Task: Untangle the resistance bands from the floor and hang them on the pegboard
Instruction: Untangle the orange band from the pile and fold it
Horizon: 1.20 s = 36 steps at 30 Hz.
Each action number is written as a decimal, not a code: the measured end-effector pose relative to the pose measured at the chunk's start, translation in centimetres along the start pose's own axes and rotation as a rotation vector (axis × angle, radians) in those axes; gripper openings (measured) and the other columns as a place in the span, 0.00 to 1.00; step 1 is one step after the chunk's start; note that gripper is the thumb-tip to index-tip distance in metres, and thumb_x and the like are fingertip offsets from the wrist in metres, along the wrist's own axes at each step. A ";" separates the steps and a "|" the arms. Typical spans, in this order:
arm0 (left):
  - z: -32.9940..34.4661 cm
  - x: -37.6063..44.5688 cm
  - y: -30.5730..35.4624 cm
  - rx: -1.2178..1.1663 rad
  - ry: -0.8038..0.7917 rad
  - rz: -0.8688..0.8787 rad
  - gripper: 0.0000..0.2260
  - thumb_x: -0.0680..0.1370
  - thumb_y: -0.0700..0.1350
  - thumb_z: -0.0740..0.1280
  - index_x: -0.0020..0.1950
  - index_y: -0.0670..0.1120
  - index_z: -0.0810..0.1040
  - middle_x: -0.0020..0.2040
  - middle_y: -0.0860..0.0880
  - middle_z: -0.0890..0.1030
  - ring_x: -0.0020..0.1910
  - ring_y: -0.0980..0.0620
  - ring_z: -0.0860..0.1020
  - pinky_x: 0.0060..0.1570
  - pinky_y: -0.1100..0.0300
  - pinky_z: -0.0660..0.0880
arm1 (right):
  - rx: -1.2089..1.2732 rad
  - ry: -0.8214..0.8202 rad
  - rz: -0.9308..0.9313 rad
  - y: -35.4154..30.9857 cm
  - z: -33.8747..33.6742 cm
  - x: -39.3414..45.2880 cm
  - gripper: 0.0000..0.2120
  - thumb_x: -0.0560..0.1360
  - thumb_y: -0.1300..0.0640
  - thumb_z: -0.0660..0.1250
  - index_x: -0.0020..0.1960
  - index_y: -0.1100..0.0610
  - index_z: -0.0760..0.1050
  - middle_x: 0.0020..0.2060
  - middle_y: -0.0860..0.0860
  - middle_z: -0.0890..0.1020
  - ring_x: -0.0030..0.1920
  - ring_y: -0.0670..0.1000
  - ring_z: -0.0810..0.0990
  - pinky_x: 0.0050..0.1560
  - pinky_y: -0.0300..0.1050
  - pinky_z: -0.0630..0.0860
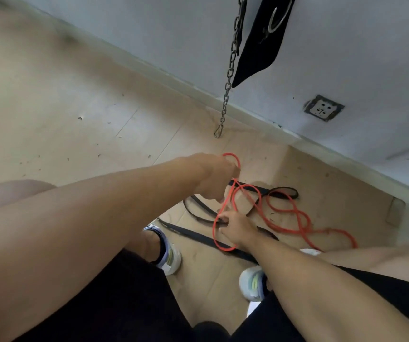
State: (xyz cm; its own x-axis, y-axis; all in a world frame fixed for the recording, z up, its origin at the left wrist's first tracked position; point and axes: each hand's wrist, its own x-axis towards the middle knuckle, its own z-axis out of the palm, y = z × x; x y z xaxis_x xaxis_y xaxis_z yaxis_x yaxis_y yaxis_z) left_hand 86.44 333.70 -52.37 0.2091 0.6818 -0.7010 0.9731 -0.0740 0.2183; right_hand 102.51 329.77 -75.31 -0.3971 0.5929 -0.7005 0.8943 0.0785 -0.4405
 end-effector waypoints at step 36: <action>-2.1 -1.4 -0.7 0.001 0.090 -0.035 0.32 0.78 0.53 0.72 0.79 0.51 0.64 0.72 0.48 0.75 0.68 0.42 0.74 0.63 0.48 0.74 | -0.161 -0.117 0.097 0.0 2.0 -0.6 0.25 0.81 0.58 0.63 0.76 0.46 0.67 0.66 0.55 0.79 0.65 0.60 0.79 0.60 0.51 0.76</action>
State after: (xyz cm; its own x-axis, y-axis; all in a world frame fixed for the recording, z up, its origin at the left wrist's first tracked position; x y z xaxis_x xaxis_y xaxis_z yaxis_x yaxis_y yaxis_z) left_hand 85.28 334.28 -50.14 0.1660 0.7463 -0.6446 0.9797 -0.0502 0.1942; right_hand 102.33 327.75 -76.00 -0.3206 0.5074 -0.7999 0.9471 0.1584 -0.2792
